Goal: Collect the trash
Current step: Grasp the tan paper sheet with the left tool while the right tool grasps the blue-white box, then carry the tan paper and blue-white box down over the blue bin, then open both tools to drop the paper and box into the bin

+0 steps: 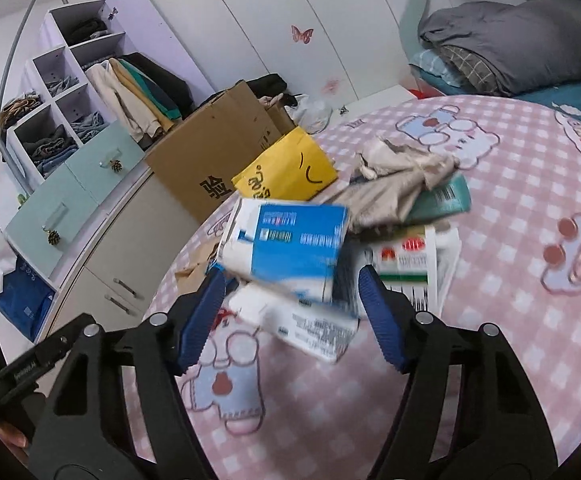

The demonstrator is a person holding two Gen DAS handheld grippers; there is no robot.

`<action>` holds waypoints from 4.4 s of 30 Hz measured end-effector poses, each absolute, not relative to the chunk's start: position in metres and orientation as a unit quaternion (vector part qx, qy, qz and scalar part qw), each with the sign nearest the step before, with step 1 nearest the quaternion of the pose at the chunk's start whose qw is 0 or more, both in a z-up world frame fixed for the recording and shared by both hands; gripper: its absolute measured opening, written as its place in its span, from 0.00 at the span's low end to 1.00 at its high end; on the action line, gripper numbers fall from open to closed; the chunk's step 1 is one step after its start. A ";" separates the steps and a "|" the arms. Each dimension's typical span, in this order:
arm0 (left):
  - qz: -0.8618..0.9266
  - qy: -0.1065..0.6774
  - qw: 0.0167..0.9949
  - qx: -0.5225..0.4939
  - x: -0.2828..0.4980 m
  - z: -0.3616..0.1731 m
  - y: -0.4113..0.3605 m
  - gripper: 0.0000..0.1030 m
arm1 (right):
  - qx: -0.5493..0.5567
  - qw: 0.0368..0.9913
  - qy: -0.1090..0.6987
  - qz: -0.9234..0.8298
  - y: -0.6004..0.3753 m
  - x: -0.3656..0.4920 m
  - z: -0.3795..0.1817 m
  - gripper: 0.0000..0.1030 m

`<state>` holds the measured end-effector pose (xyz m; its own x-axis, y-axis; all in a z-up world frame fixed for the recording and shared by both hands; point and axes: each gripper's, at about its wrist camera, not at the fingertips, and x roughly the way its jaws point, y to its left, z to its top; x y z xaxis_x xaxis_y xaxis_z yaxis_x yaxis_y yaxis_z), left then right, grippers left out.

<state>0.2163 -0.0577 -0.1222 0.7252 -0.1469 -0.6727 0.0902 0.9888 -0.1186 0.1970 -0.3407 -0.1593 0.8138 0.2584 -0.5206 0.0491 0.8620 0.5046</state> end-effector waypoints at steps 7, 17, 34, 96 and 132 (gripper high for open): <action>-0.078 0.377 0.923 -0.022 0.234 -0.132 -0.069 0.80 | 0.260 0.907 0.320 0.089 -0.342 0.220 -0.163 0.35; -0.121 0.412 0.903 0.004 0.270 -0.161 -0.104 0.81 | 0.249 0.918 0.286 0.116 -0.335 0.199 -0.153 0.15; -0.178 0.412 0.892 0.053 0.269 -0.166 -0.120 0.03 | 0.213 0.933 0.269 0.108 -0.308 0.181 -0.132 0.06; 0.063 0.511 0.843 -0.157 0.192 -0.296 0.226 0.03 | 0.094 0.847 0.472 0.227 0.046 0.222 -0.289 0.68; 0.092 0.513 0.844 -0.128 0.219 -0.289 0.189 0.63 | 0.149 0.886 0.420 0.130 0.001 0.213 -0.281 0.80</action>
<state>0.2191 0.1888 -0.2892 0.4574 0.0237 -0.8889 -0.2858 0.9505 -0.1218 0.2126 0.0009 -0.2813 0.6127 0.3553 -0.7059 -0.1052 0.9219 0.3728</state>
